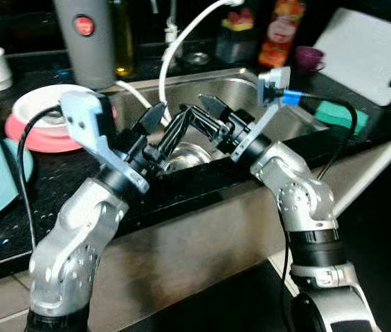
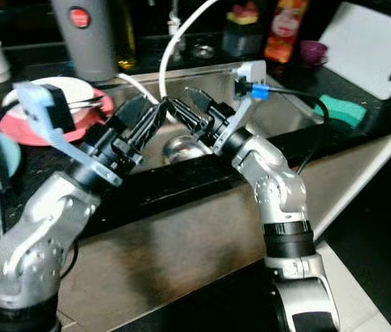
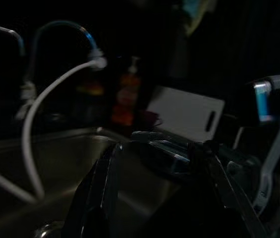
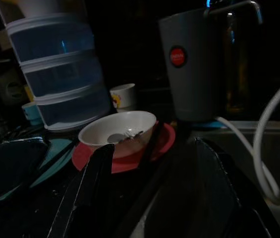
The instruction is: Kitchen organization
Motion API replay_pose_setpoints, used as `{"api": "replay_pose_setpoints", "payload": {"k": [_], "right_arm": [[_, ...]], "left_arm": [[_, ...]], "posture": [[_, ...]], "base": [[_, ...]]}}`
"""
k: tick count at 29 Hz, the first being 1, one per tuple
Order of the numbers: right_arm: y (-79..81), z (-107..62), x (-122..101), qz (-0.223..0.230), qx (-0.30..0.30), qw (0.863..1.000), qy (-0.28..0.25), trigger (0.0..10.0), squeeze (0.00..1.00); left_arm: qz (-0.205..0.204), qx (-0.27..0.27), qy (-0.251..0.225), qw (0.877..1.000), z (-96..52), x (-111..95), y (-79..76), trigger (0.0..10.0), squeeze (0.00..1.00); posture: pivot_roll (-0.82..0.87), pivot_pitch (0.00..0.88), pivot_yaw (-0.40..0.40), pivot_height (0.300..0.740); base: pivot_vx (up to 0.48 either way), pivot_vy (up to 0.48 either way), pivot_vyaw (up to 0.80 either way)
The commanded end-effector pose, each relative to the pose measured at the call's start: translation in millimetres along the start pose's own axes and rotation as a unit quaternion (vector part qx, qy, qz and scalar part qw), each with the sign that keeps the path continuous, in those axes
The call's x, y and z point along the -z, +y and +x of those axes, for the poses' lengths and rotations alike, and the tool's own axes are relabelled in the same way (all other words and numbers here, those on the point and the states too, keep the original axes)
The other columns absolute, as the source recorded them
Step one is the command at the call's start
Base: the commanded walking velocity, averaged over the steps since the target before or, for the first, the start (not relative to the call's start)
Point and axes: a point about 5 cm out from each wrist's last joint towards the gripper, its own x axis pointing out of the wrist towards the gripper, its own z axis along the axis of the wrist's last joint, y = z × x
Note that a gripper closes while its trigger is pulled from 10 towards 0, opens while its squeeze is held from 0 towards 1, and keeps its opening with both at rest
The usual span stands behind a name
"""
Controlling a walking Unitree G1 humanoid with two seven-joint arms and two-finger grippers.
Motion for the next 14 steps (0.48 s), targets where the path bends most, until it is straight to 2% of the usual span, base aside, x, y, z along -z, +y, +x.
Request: {"api": "replay_pose_setpoints", "payload": {"k": [1, 7, 10, 14], "right_arm": [[-4.3, -1.8, -3, -0.008, 0.011, 1.000, -0.007, 10.0, 0.00], [-12.4, -4.5, 2, -0.016, 0.032, 0.999, -0.005, 10.0, 0.00], [-15.0, -4.8, 3, -0.016, 0.041, 0.999, -0.007, 10.0, 0.00], [-21.9, -7.7, 5, -0.016, 0.066, 0.998, -0.009, 10.0, 0.00]], "left_arm": [[0.003, -0.002, 0.002, 1.000, -1.3, -1, -2.1, 10.0, 0.00], [0.017, -0.026, 0.043, 0.999, -19.8, 4, -1.4, 10.0, 0.00], [0.013, -0.035, 0.049, 0.998, -26.7, 6, -1.5, 10.0, 0.00], [0.021, -0.068, 0.067, 0.995, -45.1, 9, 8.2, 10.0, 0.00]], "posture": [[0.14, 0.000, -0.055, 0.740], [0.15, 0.000, -0.052, 0.740], [0.15, 0.000, -0.052, 0.740], [0.16, 0.000, -0.046, 0.740]], "base": [[0.000, 0.000, 0.00], [0.000, 0.000, 0.00], [0.000, 0.000, 0.00], [0.000, 0.000, 0.00]]}}
